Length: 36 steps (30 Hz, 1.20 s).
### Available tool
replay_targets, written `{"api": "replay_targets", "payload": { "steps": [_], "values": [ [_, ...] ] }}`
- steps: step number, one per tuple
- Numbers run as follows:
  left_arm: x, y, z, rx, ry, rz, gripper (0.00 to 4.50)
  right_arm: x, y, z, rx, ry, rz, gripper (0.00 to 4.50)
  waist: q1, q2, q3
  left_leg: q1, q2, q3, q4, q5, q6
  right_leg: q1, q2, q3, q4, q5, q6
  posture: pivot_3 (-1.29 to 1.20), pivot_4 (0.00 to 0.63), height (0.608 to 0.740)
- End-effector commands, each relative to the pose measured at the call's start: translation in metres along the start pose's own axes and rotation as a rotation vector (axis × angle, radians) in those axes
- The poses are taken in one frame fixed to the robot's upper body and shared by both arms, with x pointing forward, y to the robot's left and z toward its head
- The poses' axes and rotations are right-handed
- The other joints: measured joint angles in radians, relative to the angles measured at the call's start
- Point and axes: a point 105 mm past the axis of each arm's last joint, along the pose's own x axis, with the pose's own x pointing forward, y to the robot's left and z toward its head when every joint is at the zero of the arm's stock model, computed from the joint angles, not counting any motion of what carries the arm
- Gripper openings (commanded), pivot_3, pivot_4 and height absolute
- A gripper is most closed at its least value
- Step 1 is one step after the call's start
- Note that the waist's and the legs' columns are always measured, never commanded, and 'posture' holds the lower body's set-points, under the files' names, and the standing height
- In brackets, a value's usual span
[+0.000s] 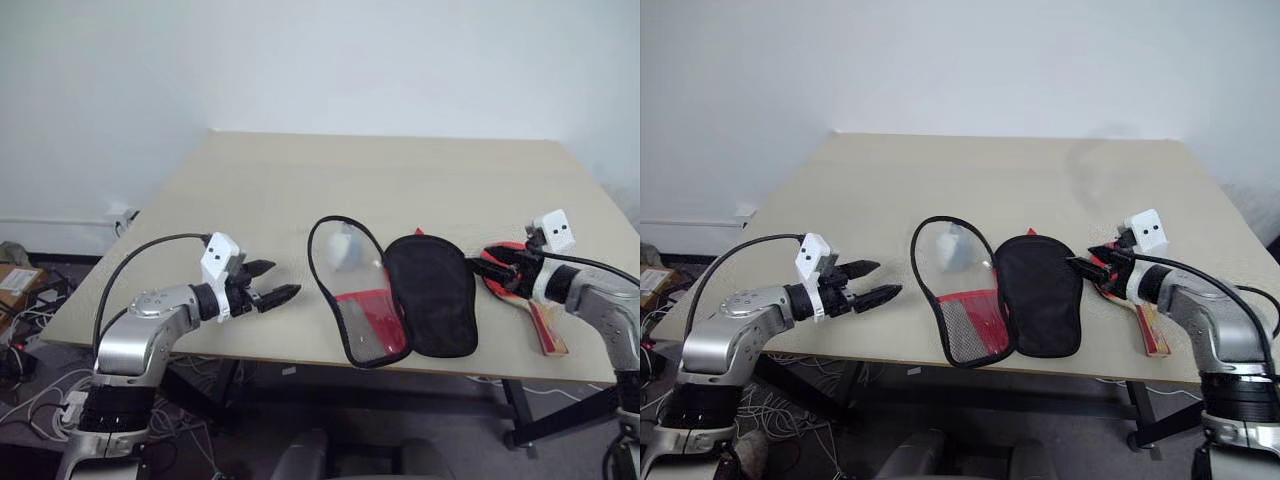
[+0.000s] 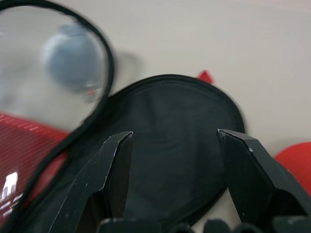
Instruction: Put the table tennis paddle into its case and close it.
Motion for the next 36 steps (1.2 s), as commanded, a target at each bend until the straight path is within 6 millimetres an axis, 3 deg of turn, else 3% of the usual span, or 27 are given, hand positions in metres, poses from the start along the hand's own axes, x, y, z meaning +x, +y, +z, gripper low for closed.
{"api": "replay_targets", "payload": {
  "steps": [1,18,27,36],
  "values": [
    [0.003,0.001,0.01,0.063,-0.01,-0.017,4.5,-0.01,0.005,0.013,-0.038,-0.039,0.05,2.97,0.0,-0.001,0.0,0.0,0.0,0.0,0.0,0.0,0.0,0.0,0.0,0.0,0.0,0.0,0.0,0.0,0.0,0.74],
    [0.021,-0.023,0.02,0.059,-0.042,-0.131,4.5,-0.014,-0.033,-0.007,0.072,-0.045,-0.216,2.97,0.0,-0.004,0.003,-0.001,0.0,0.0,0.0,0.0,0.001,0.0,0.0,0.0,-0.001,0.0,0.0,0.0,0.0,0.74],
    [0.029,-0.011,0.027,0.069,-0.052,-0.113,4.5,-0.019,-0.052,-0.001,0.112,-0.093,-0.35,2.97,0.0,-0.004,0.003,-0.001,-0.001,0.0,0.0,0.0,0.001,0.0,0.0,0.0,-0.001,0.0,0.0,0.0,0.0,0.74],
    [0.029,-0.011,0.017,0.071,-0.024,-0.142,4.5,-0.029,-0.046,-0.011,0.124,-0.063,-0.313,2.97,0.0,-0.004,0.003,-0.001,-0.001,0.0,0.0,0.0,0.001,0.0,0.0,-0.001,-0.001,0.0,0.001,0.0,0.0,0.74]
  ]
}}
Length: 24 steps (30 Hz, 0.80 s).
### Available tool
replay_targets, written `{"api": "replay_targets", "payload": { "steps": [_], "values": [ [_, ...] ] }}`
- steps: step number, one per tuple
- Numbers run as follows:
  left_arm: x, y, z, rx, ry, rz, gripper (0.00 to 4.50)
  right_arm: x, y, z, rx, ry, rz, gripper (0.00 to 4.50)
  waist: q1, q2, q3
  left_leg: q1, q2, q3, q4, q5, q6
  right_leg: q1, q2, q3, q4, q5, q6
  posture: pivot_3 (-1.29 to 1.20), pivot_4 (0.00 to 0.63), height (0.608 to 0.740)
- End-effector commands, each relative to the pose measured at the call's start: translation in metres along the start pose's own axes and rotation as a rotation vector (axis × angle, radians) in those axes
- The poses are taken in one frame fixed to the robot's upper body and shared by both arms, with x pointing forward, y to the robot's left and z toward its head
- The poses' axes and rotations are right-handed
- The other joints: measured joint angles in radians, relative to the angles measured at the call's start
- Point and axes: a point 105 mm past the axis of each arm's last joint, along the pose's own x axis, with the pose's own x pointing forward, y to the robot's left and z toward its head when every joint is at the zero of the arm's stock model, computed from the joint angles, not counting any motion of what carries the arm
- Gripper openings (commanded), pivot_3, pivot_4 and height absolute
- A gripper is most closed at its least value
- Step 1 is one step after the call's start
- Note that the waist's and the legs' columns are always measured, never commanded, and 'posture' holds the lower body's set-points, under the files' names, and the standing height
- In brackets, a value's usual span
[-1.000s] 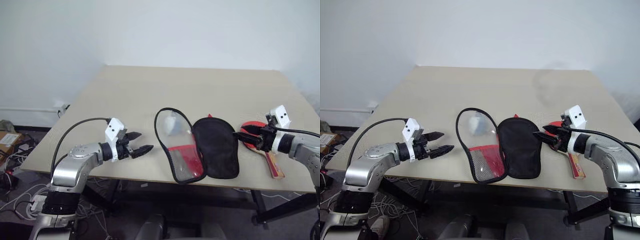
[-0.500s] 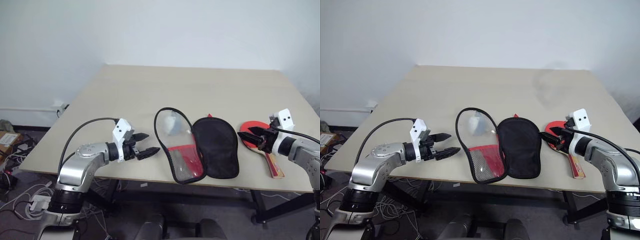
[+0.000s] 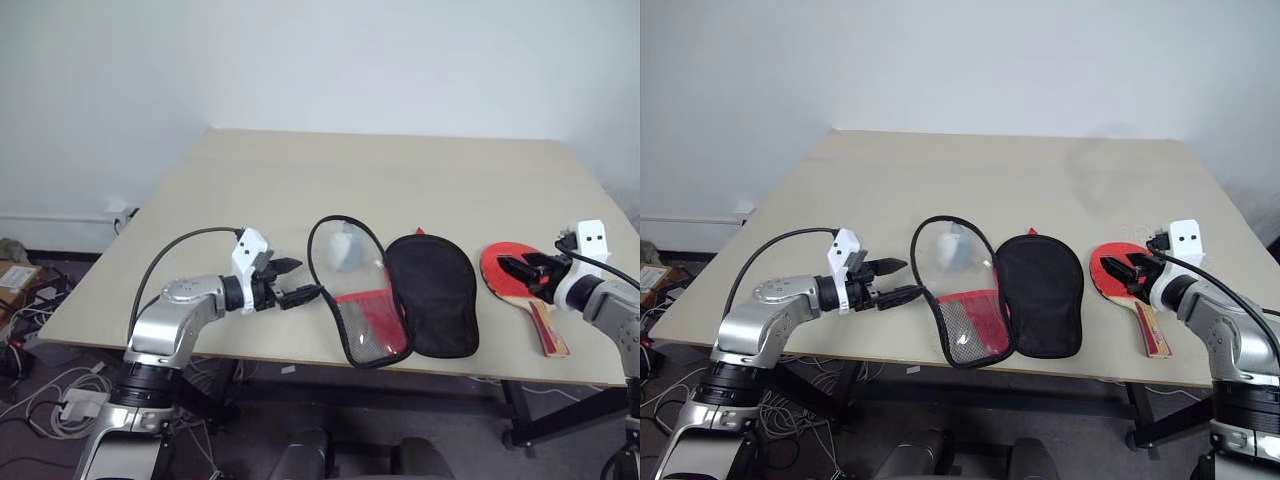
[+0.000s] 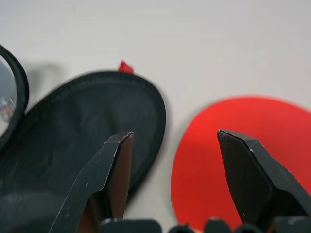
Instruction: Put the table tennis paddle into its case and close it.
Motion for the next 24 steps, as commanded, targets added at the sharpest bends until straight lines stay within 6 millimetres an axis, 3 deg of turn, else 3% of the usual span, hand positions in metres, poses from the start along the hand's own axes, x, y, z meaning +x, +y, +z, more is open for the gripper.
{"api": "replay_targets", "payload": {
  "steps": [1,5,11,19,24],
  "values": [
    [-0.003,0.002,0.012,0.055,-0.025,-0.01,4.5,-0.01,0.0,0.017,-0.043,-0.053,0.003,2.97,0.0,0.0,0.0,0.0,0.0,0.0,0.0,0.0,0.0,0.0,0.0,0.0,0.0,0.0,0.0,0.0,0.0,0.74],
    [-0.004,0.008,0.004,0.047,0.003,0.0,4.5,-0.009,-0.001,0.017,-0.027,-0.068,-0.022,2.97,-0.001,0.0,0.0,0.0,0.0,0.0,0.0,0.0,0.0,0.0,0.0,0.0,0.0,0.0,0.0,0.0,0.0,0.74],
    [-0.011,0.012,0.01,0.041,-0.008,-0.015,4.5,-0.01,0.001,0.018,-0.004,-0.103,-0.025,2.97,0.0,0.0,0.0,0.0,0.0,0.0,0.0,0.0,0.0,0.0,0.0,0.0,0.0,0.0,0.0,0.0,0.0,0.74],
    [-0.02,0.011,0.02,0.043,-0.018,-0.044,2.01,-0.01,-0.001,0.015,0.001,-0.102,-0.035,3.0,0.0,0.0,0.0,0.0,0.001,0.0,0.0,0.0,0.0,0.0,0.0,0.0,0.0,0.0,0.0,0.0,0.0,0.74],
    [-0.017,0.014,0.017,0.058,-0.004,-0.027,2.01,-0.016,0.0,0.012,-0.01,-0.065,-0.003,3.0,0.0,0.0,0.0,0.0,0.001,0.0,0.0,0.0,0.0,0.0,0.0,0.0,0.0,0.0,0.0,0.0,0.0,0.74]
  ]
}}
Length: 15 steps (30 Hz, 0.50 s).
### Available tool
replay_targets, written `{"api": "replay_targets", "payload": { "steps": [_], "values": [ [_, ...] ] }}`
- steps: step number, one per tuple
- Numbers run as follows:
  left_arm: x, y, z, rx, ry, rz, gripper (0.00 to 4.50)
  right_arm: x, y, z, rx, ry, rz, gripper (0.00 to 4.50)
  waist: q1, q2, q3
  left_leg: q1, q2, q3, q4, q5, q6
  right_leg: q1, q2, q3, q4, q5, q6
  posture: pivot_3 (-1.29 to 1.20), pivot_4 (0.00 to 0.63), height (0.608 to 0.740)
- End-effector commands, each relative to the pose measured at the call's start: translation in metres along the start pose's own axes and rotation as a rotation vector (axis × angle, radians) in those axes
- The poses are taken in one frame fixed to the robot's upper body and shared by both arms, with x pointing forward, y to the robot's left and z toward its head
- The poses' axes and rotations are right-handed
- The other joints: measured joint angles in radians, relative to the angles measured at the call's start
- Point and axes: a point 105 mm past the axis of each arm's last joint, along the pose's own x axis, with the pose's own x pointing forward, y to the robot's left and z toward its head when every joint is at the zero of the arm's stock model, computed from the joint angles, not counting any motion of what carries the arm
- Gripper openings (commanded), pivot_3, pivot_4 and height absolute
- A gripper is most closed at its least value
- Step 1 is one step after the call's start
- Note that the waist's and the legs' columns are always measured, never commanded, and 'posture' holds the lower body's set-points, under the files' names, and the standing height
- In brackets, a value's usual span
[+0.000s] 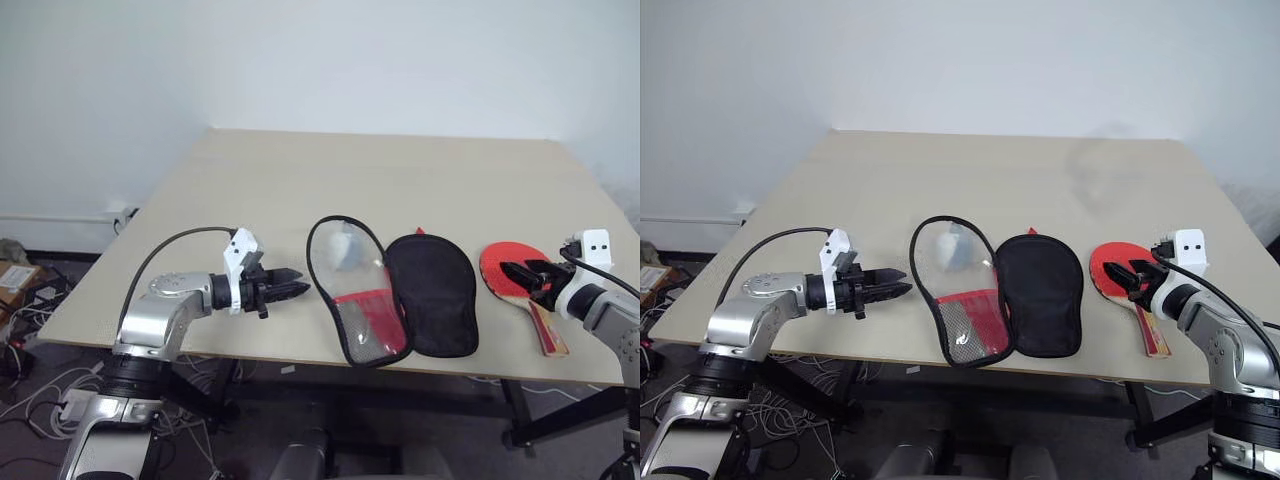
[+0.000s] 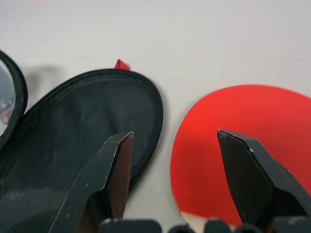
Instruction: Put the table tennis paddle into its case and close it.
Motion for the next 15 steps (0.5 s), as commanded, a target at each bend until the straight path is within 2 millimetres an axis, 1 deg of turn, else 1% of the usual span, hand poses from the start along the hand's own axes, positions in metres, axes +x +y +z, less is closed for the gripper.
{"api": "replay_targets", "payload": {
  "steps": [1,3,6,9,13,15],
  "values": [
    [-0.001,0.002,0.014,0.055,-0.027,0.013,2.01,-0.011,0.001,0.019,-0.033,-0.018,0.027,3.0,0.0,0.0,0.0,0.0,0.0,0.0,0.0,0.0,0.0,0.0,0.0,0.0,0.0,0.0,0.0,0.0,0.0,0.74],
    [0.003,-0.003,0.013,0.06,-0.023,-0.004,2.01,-0.017,-0.003,0.013,-0.051,0.071,0.027,3.0,0.0,0.001,0.001,0.0,0.0,0.0,0.0,0.0,0.0,0.0,0.0,0.0,0.0,0.0,0.0,0.0,0.0,0.74],
    [0.005,-0.008,0.015,0.063,-0.03,-0.026,2.01,-0.026,-0.014,0.015,-0.022,0.094,-0.022,3.0,0.001,-0.001,0.001,0.0,0.0,0.0,0.0,0.0,0.001,0.0,-0.001,0.0,0.0,0.0,0.0,0.0,0.0,0.74],
    [0.004,-0.012,0.02,0.064,-0.044,-0.041,2.01,-0.032,-0.024,0.006,0.004,0.151,-0.071,3.0,0.0,-0.001,0.001,0.0,0.0,0.0,0.0,0.0,0.0,0.0,-0.001,-0.001,0.0,0.0,0.0,0.0,0.0,0.74],
    [0.004,-0.012,0.02,0.068,-0.037,-0.042,2.01,-0.037,-0.023,-0.005,-0.003,0.208,-0.078,3.0,0.0,-0.001,0.001,-0.001,0.0,0.001,0.0,-0.001,0.001,0.0,-0.001,0.0,-0.001,0.0,0.0,0.0,0.0,0.74],
    [0.005,-0.012,0.02,0.068,-0.034,-0.043,2.01,-0.037,-0.02,-0.007,-0.011,0.212,-0.066,3.0,0.0,-0.001,0.001,-0.001,0.0,0.001,0.0,-0.001,0.001,0.0,-0.001,0.0,-0.001,0.0,0.0,0.0,0.0,0.74]
  ]
}}
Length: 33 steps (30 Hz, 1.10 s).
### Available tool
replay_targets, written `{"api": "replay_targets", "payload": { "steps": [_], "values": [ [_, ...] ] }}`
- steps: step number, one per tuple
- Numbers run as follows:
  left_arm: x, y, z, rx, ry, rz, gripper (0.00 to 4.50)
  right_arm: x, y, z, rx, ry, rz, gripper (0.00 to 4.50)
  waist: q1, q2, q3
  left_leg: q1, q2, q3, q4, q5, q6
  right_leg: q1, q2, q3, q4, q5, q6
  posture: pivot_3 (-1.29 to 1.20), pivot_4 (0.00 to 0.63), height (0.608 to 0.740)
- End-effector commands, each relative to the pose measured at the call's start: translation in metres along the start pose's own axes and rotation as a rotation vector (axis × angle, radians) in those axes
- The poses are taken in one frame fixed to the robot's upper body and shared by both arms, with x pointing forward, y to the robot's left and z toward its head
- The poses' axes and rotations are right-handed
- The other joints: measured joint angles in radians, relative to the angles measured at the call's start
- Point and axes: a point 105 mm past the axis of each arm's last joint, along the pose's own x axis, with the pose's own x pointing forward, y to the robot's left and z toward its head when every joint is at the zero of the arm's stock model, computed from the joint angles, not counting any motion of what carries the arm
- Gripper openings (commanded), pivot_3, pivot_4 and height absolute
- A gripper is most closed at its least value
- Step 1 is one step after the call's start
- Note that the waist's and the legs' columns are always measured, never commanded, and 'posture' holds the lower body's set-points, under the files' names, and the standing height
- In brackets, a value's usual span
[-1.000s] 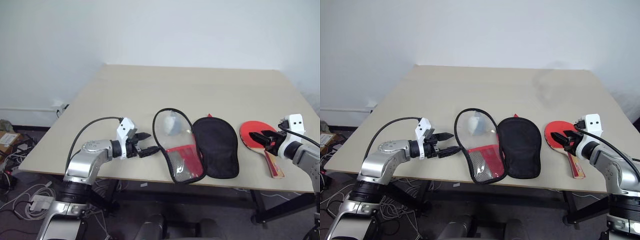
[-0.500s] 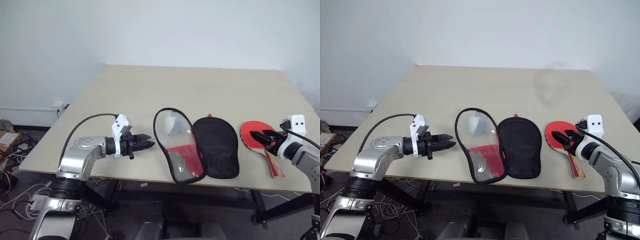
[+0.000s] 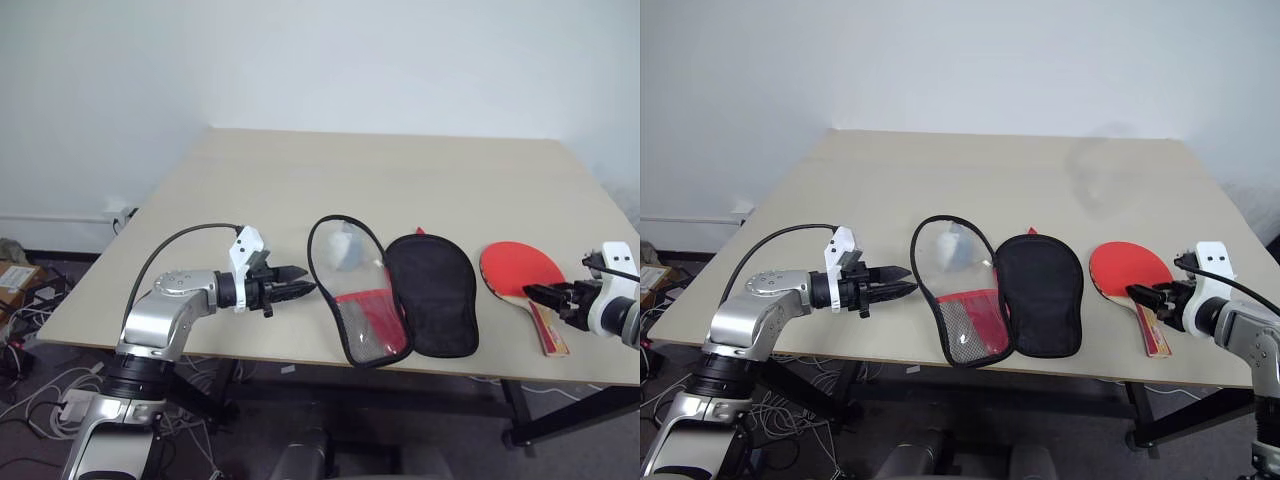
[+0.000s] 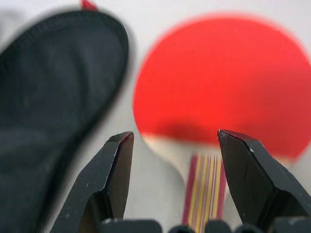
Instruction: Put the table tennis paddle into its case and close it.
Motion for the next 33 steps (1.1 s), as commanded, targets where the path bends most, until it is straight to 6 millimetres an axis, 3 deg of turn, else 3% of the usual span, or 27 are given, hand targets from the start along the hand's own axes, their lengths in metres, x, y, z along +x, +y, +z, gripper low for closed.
{"api": "replay_targets", "payload": {
  "steps": [1,5,18,30,33],
  "values": [
    [0.0,-0.002,0.014,0.048,-0.024,-0.01,1.98,-0.009,0.006,0.014,-0.066,-0.042,0.006,3.37,0.0,0.0,0.0,0.0,0.0,0.0,0.0,0.0,0.0,0.0,0.0,0.0,0.0,0.0,0.0,0.0,0.0,0.74],
    [0.002,-0.003,0.016,0.046,-0.028,-0.015,1.98,-0.01,0.006,0.011,-0.069,-0.017,-0.011,4.45,0.0,0.0,0.0,0.0,0.0,0.0,0.0,0.0,0.0,0.0,0.0,0.0,0.0,0.0,0.0,0.0,0.0,0.74],
    [-0.002,-0.005,0.011,0.035,-0.017,-0.005,1.98,-0.004,-0.011,-0.01,-0.064,0.098,-0.101,4.45,0.0,-0.001,0.001,-0.001,0.0,0.0,0.0,0.0,0.0,0.0,0.0,0.0,-0.001,0.0,0.0,0.0,0.0,0.74],
    [-0.006,-0.001,0.013,0.029,-0.016,0.013,1.98,0.019,0.003,-0.026,-0.043,0.159,-0.075,4.45,-0.001,-0.002,0.001,-0.001,0.0,0.0,0.0,0.0,0.0,0.0,0.0,0.0,-0.001,0.0,0.0,0.0,0.0,0.74],
    [-0.008,-0.002,0.011,0.03,-0.011,0.02,1.98,0.023,0.006,-0.031,-0.041,0.173,-0.065,3.51,-0.001,-0.003,0.001,-0.001,0.0,0.0,0.0,0.0,0.0,0.0,0.0,0.0,-0.001,0.0,0.0,0.0,0.0,0.74]
  ]
}}
